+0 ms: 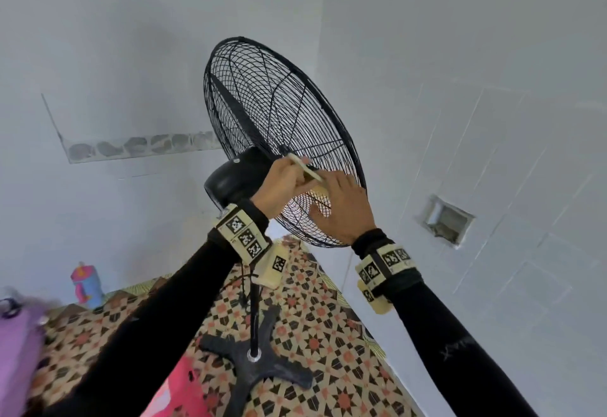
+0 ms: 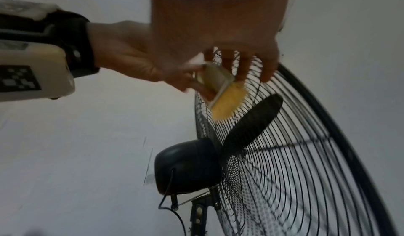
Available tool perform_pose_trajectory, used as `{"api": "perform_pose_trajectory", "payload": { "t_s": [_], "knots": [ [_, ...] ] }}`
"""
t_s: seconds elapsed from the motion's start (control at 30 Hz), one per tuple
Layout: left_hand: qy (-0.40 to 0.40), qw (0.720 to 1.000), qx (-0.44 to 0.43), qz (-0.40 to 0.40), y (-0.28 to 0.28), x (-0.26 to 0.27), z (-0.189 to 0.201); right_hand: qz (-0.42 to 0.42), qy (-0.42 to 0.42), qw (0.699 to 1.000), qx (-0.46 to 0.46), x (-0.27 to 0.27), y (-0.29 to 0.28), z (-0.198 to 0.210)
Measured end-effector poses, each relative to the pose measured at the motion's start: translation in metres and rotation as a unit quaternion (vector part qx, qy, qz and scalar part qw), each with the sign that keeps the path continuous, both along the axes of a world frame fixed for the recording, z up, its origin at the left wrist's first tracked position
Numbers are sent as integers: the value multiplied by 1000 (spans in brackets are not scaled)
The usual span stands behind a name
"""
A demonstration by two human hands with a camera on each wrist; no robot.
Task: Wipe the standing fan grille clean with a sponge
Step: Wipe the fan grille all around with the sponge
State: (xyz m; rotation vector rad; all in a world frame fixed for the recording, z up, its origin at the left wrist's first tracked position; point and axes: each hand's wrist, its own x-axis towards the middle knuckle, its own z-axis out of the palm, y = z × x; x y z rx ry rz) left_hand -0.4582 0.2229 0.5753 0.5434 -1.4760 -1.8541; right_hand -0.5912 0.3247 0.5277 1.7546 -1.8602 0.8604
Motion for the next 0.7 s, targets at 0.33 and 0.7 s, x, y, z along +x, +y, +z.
{"api": "perform_pose_trajectory", "payload": {
  "t_s": [0.33, 0.7],
  "knots": [
    [-306, 426, -837, 156, -34, -40, 76, -101, -178, 978, -41, -47, 9, -2],
    [-410, 324, -845, 116, -92, -74, 115, 37, -460, 806, -370, -23, 3, 23]
  ]
}}
